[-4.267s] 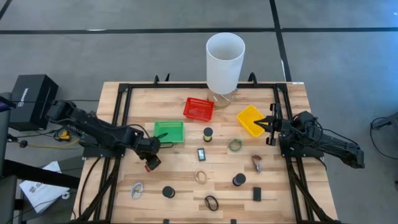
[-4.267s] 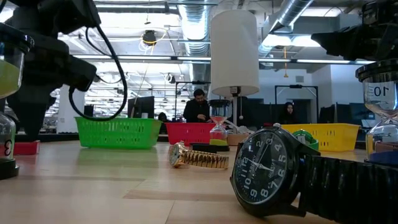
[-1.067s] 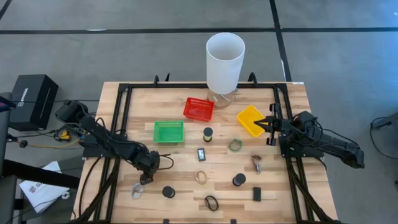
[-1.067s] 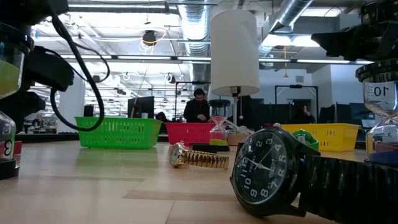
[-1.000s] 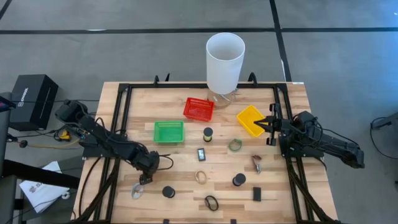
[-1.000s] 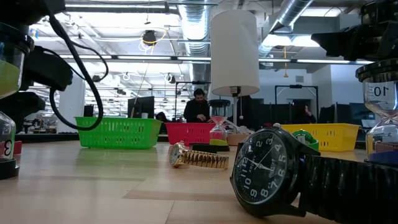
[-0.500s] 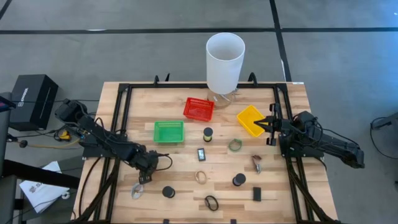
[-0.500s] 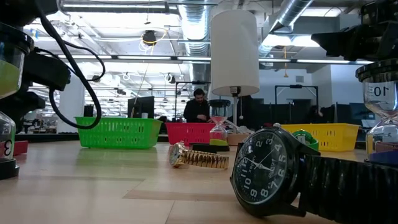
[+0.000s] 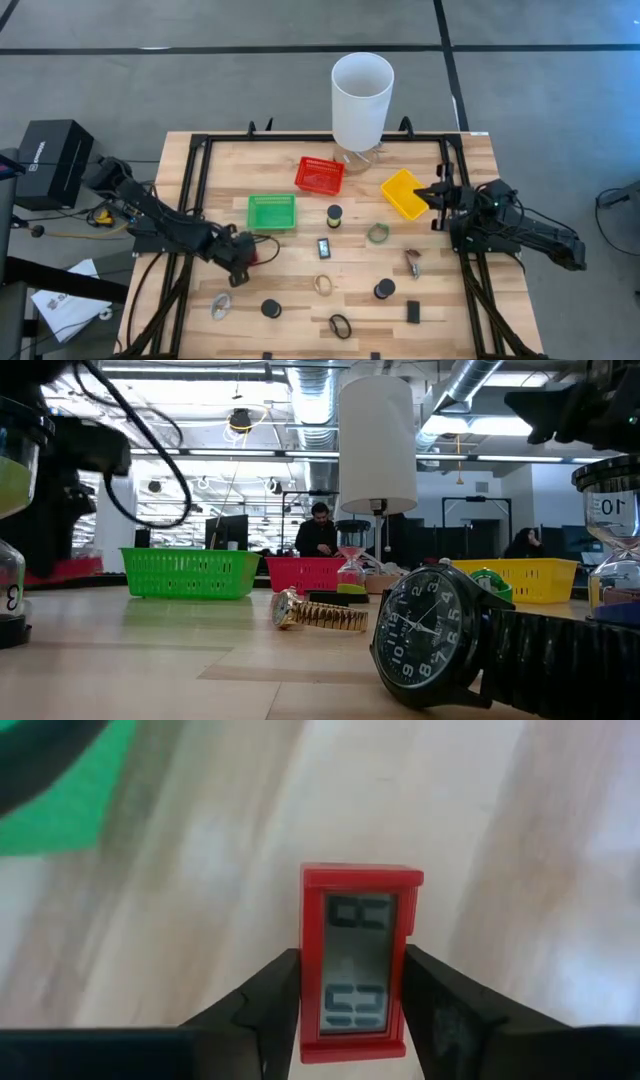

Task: Pick & Place Office items
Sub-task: Put the red digital timer into the green bin

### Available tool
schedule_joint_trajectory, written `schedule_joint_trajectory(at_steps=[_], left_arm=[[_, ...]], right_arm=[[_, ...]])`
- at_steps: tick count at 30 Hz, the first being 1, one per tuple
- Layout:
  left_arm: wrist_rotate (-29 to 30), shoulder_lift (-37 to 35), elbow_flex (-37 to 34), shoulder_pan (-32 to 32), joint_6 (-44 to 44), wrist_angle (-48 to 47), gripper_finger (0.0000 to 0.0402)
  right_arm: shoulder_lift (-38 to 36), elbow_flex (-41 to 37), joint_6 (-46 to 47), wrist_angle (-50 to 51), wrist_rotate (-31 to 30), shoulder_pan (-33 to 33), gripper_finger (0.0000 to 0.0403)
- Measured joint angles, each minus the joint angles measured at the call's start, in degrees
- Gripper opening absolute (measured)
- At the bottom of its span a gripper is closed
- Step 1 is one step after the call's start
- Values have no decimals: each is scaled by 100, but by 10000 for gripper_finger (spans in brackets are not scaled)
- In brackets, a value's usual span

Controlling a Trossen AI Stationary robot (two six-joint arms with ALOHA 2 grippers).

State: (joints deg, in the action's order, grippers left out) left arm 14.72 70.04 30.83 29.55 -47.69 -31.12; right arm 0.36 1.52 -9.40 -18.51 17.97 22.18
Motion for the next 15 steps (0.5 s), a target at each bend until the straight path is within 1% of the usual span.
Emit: schedule_joint_trajectory(at_steps=[4,7,11,15], left_arm=[[453,-425,2,-154,226,5,146],[630,-725,4,-289,573,16,150],[1170,-1019,13,-552,1597,216,152],[1560,-1175,18,-1011,2803,755,150]], right_arm=[[0,0,450,-311,-3,-5,0],[0,0,829,-540,-3,-5,0],[3,0,1241,-796,-5,-5,0],[200,-2,1228,-1092,-114,-5,0]])
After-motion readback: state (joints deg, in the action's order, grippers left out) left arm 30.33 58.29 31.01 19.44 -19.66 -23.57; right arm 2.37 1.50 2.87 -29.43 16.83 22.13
